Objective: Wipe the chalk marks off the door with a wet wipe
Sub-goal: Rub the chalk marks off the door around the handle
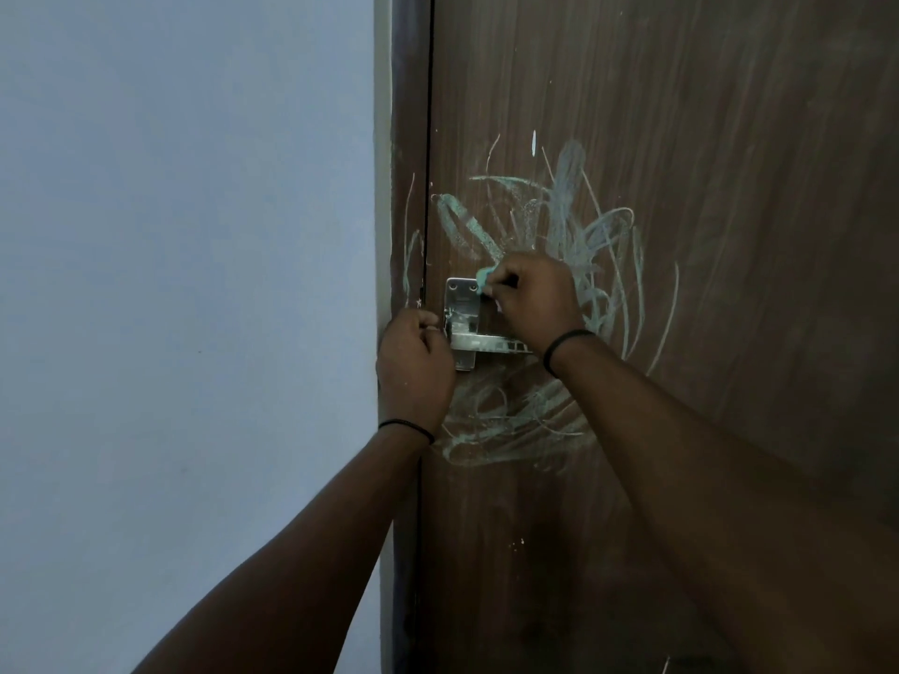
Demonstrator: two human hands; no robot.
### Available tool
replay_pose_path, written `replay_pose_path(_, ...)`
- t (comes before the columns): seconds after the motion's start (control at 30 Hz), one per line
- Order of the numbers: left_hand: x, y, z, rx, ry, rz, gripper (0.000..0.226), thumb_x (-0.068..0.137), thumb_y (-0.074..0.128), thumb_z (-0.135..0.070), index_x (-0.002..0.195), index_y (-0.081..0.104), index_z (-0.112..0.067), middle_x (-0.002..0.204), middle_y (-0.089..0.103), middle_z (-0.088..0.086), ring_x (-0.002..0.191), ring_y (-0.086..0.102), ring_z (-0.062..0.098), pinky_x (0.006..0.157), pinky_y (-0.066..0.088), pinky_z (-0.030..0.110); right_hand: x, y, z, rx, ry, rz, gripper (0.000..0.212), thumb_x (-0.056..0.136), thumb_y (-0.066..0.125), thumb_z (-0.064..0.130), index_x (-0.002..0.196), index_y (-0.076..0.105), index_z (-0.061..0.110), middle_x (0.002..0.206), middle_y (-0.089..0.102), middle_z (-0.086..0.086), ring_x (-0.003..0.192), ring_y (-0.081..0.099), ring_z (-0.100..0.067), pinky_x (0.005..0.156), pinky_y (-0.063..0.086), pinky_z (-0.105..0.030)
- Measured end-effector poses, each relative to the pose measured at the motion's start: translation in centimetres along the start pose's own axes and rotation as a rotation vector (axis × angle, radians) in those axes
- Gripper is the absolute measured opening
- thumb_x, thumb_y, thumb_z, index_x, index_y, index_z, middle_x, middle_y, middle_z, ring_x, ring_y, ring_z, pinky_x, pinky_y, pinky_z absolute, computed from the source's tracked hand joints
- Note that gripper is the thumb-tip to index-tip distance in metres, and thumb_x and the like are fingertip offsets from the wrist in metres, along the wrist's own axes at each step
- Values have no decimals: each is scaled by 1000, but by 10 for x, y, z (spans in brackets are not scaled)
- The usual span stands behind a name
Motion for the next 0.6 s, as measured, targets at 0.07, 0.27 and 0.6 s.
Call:
replay_pose_path(0.07, 1, 0, 1, 8, -6, -12, 18, 90, 46, -13, 93, 62, -20, 89, 59, -11, 83, 54, 6, 66, 33, 5, 8, -3, 5, -8, -23, -23, 17, 78, 65, -2, 66, 68, 10, 80, 66, -5, 77, 60, -18, 72, 53, -37)
replay_pose_path(0.27, 3, 3, -3, -17, -30, 1, 18, 91, 47, -12, 96, 63, -18, 90, 60, -8, 85, 57, 9, 67, 39, 14, -3, 1, 4, 28, -111, -2, 7, 84, 66, 3, 78, 69, 4, 93, 67, -8, 87, 58, -16, 82, 48, -28)
replay_pose_path(0.6, -3, 3, -10, -28, -73, -18, 19, 92, 47, -9, 100, 64, -11, 96, 65, 0, 85, 58, 12, 71, 43, 21, -3, 14, 8, 99, -15, -66, 13, 85, 68, 8, 97, 74, 9, 94, 71, -7, 86, 64, -19, 82, 50, -29)
Point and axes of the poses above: each hand's wrist, its own x-axis towards the middle knuckle, its own y-axis out of the palm, z = x × y, the point moved 4 cm from there along x, towards the middle knuckle
